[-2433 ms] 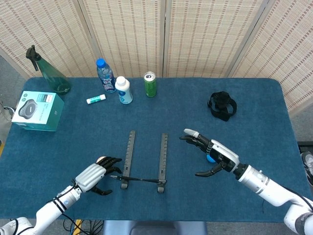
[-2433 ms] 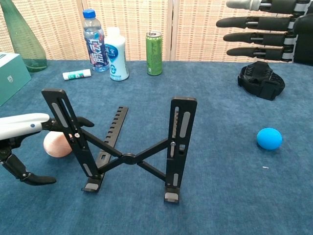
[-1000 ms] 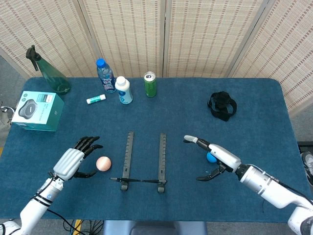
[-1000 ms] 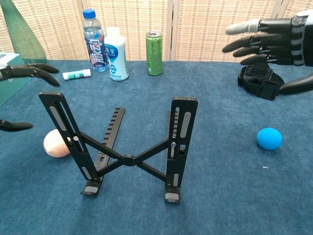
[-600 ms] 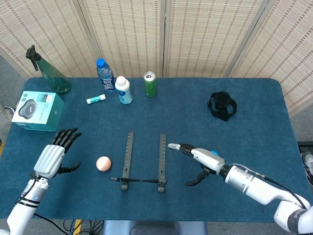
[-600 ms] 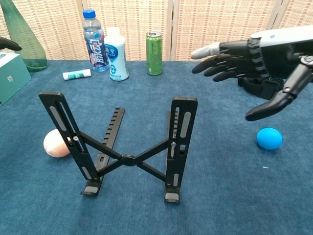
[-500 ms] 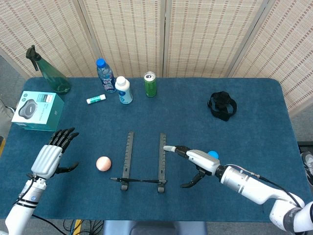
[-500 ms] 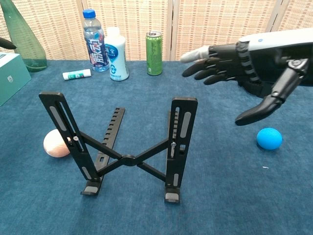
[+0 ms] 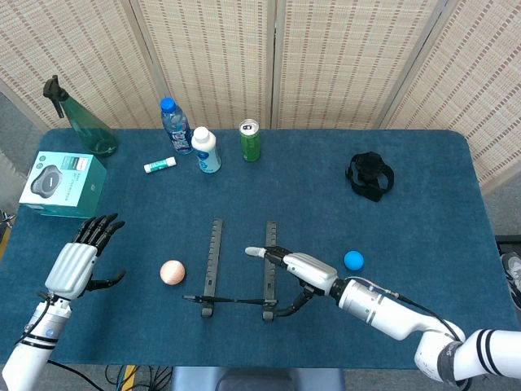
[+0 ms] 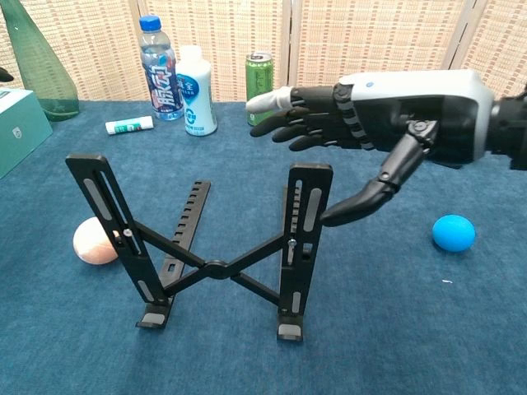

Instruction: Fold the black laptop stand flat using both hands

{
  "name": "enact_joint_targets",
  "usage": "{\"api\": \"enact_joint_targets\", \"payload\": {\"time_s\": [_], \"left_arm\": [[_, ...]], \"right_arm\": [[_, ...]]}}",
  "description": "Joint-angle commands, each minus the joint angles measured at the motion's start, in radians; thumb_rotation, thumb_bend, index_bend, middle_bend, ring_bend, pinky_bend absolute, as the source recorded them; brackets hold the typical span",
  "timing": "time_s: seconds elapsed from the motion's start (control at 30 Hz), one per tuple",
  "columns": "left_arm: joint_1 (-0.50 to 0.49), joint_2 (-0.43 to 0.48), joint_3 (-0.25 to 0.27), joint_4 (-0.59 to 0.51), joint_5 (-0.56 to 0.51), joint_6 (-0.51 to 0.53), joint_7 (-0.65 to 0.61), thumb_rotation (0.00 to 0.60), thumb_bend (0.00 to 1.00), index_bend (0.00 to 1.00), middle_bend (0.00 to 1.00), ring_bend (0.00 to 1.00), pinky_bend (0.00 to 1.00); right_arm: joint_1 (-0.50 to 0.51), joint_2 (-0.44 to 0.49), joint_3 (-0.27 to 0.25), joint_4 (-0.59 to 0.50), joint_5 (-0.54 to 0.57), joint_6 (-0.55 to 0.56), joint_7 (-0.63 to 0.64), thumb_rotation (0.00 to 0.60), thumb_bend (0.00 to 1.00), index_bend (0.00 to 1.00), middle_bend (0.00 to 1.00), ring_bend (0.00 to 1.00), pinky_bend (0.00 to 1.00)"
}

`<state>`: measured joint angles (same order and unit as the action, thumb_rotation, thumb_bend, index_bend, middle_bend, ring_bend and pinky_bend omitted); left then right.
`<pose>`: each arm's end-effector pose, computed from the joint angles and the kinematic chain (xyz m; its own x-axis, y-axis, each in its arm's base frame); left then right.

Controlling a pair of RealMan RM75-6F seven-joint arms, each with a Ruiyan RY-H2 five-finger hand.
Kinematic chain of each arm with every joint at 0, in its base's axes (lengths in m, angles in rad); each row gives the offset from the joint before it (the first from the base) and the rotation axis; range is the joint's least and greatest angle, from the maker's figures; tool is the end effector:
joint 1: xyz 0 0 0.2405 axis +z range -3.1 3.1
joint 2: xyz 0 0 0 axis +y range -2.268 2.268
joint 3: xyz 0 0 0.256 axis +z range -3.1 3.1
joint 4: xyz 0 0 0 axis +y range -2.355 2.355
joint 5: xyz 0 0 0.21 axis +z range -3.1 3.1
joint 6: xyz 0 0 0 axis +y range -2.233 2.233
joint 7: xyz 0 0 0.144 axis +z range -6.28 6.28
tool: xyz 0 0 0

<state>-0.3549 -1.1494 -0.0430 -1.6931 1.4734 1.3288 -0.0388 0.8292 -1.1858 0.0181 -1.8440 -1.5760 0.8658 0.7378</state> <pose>-0.2444 0.2500 0.1212 0.2833 0.1011 0.9537 0.9370 -0.2411 -0.2527 -0.0975 -0.2766 0.0370 -0.0539 -0.7641 0.6428 -0.8480 -0.3049 -0.4335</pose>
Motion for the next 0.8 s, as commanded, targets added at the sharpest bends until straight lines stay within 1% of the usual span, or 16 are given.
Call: {"api": "enact_joint_targets", "payload": {"time_s": [0.03, 0.23, 0.4, 0.47, 0.57, 0.63, 0.7, 0.8], "left_arm": [[0.004, 0.004, -0.001, 0.001, 0.001, 0.002, -0.001, 0.6, 0.19, 0.08, 0.03, 0.0, 0.0], [0.006, 0.02, -0.006, 0.002, 0.003, -0.003, 0.003, 0.6, 0.19, 0.08, 0.03, 0.0, 0.0], [-0.002, 0.029, -0.018, 0.012, 0.003, -0.015, -0.002, 0.6, 0.19, 0.09, 0.03, 0.0, 0.0], [-0.01, 0.032, -0.023, 0.016, 0.003, -0.028, -0.006, 0.6, 0.19, 0.09, 0.03, 0.0, 0.0], [-0.036, 0.036, -0.031, 0.027, 0.008, -0.064, -0.005, 0.6, 0.19, 0.09, 0.03, 0.0, 0.0], [-0.061, 0.033, -0.037, 0.043, 0.016, -0.096, -0.011, 0.6, 0.19, 0.09, 0.03, 0.0, 0.0], [-0.088, 0.027, -0.046, 0.058, 0.024, -0.125, -0.017, 0.6, 0.19, 0.09, 0.03, 0.0, 0.0], [-0.146, 0.007, -0.06, 0.102, 0.039, -0.19, -0.029, 0.6, 0.19, 0.09, 0.03, 0.0, 0.0]], "right_arm": [[-0.02, -0.068, 0.034, 0.03, 0.066, 0.031, -0.075, 0.6, 0.0, 0.0, 0.09, 0.0, 0.0], [-0.056, -0.166, 0.09, 0.079, 0.2, 0.099, -0.263, 0.6, 0.05, 0.0, 0.09, 0.0, 0.0], [-0.082, -0.185, 0.132, 0.09, 0.312, 0.139, -0.377, 0.6, 0.06, 0.0, 0.09, 0.0, 0.0], [-0.094, -0.184, 0.15, 0.083, 0.338, 0.165, -0.407, 0.6, 0.07, 0.0, 0.09, 0.0, 0.0], [-0.115, -0.161, 0.176, 0.056, 0.321, 0.221, -0.437, 0.6, 0.06, 0.0, 0.09, 0.0, 0.0], [-0.13, -0.137, 0.188, 0.036, 0.277, 0.269, -0.464, 0.6, 0.06, 0.0, 0.09, 0.0, 0.0], [-0.142, -0.114, 0.191, 0.018, 0.232, 0.305, -0.49, 0.6, 0.06, 0.0, 0.09, 0.0, 0.0], [-0.158, -0.06, 0.179, -0.014, 0.154, 0.333, -0.54, 0.6, 0.05, 0.0, 0.09, 0.0, 0.0]]}}
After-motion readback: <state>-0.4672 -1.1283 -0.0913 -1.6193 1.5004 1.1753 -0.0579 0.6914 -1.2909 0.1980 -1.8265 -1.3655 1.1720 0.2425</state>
